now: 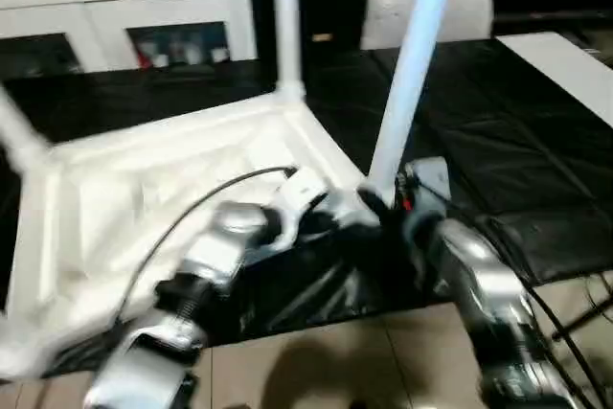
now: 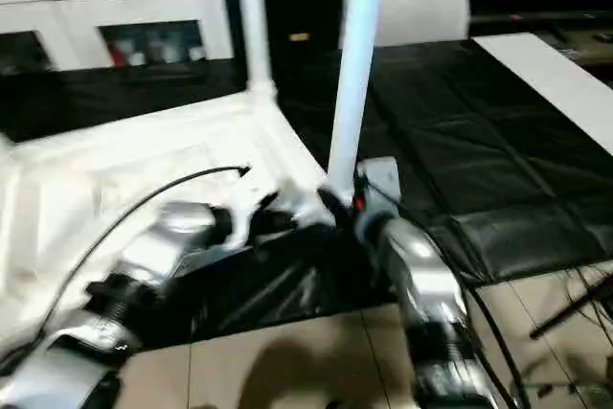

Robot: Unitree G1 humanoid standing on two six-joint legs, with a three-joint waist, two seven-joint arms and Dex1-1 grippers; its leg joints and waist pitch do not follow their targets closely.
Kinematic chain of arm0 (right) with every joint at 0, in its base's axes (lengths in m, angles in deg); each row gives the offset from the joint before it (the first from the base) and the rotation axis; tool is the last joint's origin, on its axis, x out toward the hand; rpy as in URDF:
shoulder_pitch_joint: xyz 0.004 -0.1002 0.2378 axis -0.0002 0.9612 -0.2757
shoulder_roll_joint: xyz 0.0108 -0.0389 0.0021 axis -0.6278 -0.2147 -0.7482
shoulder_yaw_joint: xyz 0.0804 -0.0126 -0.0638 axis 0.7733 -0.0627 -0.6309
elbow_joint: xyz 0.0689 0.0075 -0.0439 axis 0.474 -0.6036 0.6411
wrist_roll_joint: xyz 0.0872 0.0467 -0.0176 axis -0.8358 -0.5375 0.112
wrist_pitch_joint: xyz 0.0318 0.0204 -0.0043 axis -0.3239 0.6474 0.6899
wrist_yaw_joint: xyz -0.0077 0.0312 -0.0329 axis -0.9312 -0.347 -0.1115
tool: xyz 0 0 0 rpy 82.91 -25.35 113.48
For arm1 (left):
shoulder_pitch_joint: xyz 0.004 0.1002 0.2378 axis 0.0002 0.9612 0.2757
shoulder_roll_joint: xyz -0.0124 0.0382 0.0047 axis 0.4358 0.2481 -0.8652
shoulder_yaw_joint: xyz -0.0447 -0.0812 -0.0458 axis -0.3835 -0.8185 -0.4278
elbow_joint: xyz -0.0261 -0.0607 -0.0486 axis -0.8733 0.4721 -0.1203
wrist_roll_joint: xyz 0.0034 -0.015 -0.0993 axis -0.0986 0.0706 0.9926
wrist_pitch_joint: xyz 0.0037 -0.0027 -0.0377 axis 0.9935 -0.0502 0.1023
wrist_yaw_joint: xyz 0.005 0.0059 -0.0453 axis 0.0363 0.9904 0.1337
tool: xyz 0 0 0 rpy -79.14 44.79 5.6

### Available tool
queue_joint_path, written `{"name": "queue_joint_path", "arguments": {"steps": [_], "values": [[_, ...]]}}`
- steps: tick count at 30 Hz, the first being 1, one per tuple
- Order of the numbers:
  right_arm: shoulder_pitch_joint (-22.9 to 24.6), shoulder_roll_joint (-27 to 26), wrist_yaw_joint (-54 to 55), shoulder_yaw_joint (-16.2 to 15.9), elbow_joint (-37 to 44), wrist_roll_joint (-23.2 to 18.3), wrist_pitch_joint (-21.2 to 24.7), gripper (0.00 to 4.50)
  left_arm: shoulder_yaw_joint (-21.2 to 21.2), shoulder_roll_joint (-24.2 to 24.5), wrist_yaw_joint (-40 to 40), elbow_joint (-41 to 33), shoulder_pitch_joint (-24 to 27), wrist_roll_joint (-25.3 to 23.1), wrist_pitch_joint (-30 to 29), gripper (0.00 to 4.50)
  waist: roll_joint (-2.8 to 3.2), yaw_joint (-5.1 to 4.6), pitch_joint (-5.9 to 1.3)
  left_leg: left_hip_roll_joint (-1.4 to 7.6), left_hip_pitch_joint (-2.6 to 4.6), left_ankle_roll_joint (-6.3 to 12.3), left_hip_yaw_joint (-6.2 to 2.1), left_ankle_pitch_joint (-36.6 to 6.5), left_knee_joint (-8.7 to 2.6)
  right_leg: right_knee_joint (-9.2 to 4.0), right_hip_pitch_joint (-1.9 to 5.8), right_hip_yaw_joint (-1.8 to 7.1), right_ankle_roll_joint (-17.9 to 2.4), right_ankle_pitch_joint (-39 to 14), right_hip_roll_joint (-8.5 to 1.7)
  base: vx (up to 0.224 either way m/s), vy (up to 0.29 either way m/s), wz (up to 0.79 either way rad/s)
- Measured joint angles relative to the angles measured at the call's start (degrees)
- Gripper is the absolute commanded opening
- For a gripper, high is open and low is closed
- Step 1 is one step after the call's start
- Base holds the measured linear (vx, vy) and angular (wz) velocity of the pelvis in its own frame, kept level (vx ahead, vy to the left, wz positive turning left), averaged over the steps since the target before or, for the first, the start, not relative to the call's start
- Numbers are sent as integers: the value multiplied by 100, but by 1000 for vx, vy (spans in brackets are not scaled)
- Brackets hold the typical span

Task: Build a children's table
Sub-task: Rotate leg to tighten

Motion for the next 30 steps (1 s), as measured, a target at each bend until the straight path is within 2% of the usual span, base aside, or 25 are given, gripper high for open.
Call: {"name": "queue_joint_path", "arguments": {"steps": [2,3,4,6,9,12,13,17,20,23,27,30], "values": [[-33,-43,70,56,-21,2,-2,267,0,-40,73,0,-12,0,1,0,2,-3,-3,-7,-35,21,0,-14,-1,7,-7,16,8,6,0,0,0,0],[-38,-74,74,103,-21,-6,-6,322,0,-40,74,0,-24,0,1,0,2,5,-6,-9,-44,32,0,-21,-1,20,-15,24,12,8,0,0,0,0],[-35,-74,74,105,-14,-4,-27,336,7,-39,74,-6,-29,-10,11,0,3,18,-7,-9,-46,37,0,-24,-2,26,-19,25,11,10,0,0,0,0],[13,-127,70,106,68,-6,-99,339,12,-33,73,-35,-29,-48,38,0,7,52,-10,-8,-48,57,0,-24,-9,41,-30,29,5,15,2,0,0,0],[123,-120,45,106,201,-25,-159,380,35,6,26,-63,-28,-54,96,0,11,93,-13,-6,-64,78,3,-11,-16,60,-64,37,1,7,6,0,0,0],[383,-38,-303,84,390,-133,-308,388,65,137,-57,-77,-13,-49,225,0,11,105,-12,-6,-79,79,12,-9,-11,87,-99,50,-4,4,6,0,0,0],[553,77,-583,37,519,-233,-373,417,67,237,-153,-104,25,-43,316,0,10,104,-11,-6,-84,79,16,-9,-8,102,-108,54,-8,-1,6,0,0,0],[940,521,-1458,-174,739,-404,-459,444,67,577,-563,-139,105,11,586,0,17,104,-4,-1,-83,73,18,-7,-6,116,-118,55,-10,-3,10,0,0,0],[1009,1079,-2188,-338,910,-464,-606,444,81,888,-1174,-141,157,110,860,0,16,144,-4,-1,-83,74,18,-6,-4,117,-120,56,-10,-4,9,0,0,0],[994,1390,-2725,-360,1018,-515,-739,444,137,1096,-1682,-141,174,241,1029,0,8,217,0,0,-69,75,18,-6,-3,120,-126,56,-9,-8,9,0,0,0],[958,1839,-3480,-411,1017,-609,-774,444,310,1425,-2367,-139,181,340,1376,0,-2,366,4,1,-89,77,18,-7,7,131,-142,57,-10,-13,7,0,0,0],[834,2164,-4038,-634,1012,-648,-897,444,391,1689,-3000,-126,170,382,1587,0,-5,484,3,3,-94,77,19,-7,14,138,-148,57,-10,-13,7,0,0,0]]}}
